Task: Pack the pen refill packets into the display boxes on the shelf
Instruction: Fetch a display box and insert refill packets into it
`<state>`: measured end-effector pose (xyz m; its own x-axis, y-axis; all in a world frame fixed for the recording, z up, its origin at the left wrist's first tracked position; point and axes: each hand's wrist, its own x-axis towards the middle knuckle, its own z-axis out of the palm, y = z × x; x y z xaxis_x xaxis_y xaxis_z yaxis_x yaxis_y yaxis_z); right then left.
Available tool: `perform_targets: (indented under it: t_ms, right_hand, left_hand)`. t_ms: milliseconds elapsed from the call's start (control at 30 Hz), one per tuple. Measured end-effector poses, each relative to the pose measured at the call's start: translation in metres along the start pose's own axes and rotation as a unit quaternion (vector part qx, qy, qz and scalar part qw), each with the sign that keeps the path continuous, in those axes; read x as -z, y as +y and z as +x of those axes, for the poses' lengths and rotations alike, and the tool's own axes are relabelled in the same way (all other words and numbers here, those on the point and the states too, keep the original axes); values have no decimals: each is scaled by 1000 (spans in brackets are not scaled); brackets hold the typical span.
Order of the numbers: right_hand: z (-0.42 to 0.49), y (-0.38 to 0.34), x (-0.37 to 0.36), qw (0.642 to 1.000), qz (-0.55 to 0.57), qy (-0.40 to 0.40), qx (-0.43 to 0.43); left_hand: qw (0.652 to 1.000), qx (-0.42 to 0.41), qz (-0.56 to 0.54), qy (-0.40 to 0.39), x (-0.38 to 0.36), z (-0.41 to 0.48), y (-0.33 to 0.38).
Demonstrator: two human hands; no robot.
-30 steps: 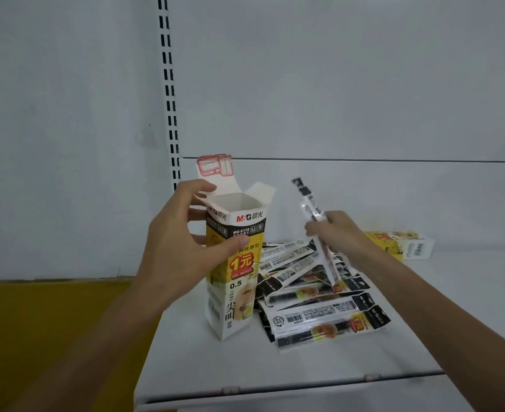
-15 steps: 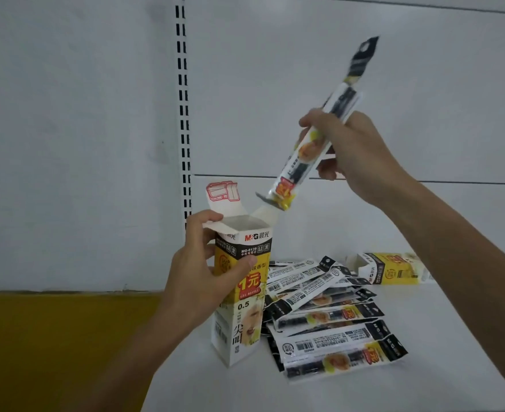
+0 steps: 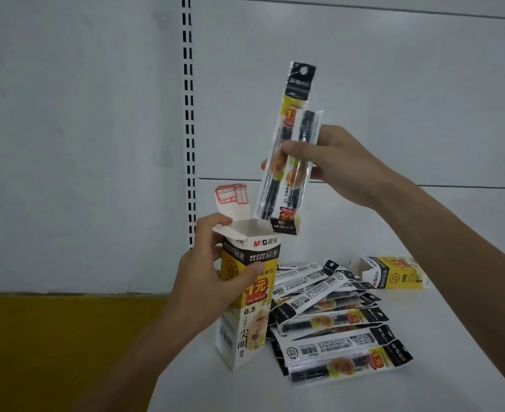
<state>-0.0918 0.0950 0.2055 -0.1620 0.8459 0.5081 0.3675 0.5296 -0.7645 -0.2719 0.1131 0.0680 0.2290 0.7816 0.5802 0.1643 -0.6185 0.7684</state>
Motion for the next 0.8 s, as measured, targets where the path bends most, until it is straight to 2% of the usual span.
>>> perform_targets:
  t_ms: [100, 233, 400, 467, 633, 800]
  right_hand:
    - [4, -5, 0, 999, -39, 1, -18]
    - [7, -11, 6, 999, -34, 21, -28]
    - [5, -8, 8, 993, -86, -37, -74]
    - [3, -5, 4, 990, -111, -51, -71]
    - [0, -6, -1, 994, -107, -6, -21]
    - [-7, 4, -10, 970, -191, -124, -86]
  left_hand:
    - [1000, -8, 10, -7, -1, 0, 1]
    - [1000, -10, 24, -6, -1, 0, 1]
    - [1000, -7, 22, 0, 0, 1, 0]
    - [1000, -8, 26, -2, -1, 0, 0]
    - [999, -10, 40, 3, -2, 0, 2]
    - [999, -6, 45, 8, -1, 2, 1]
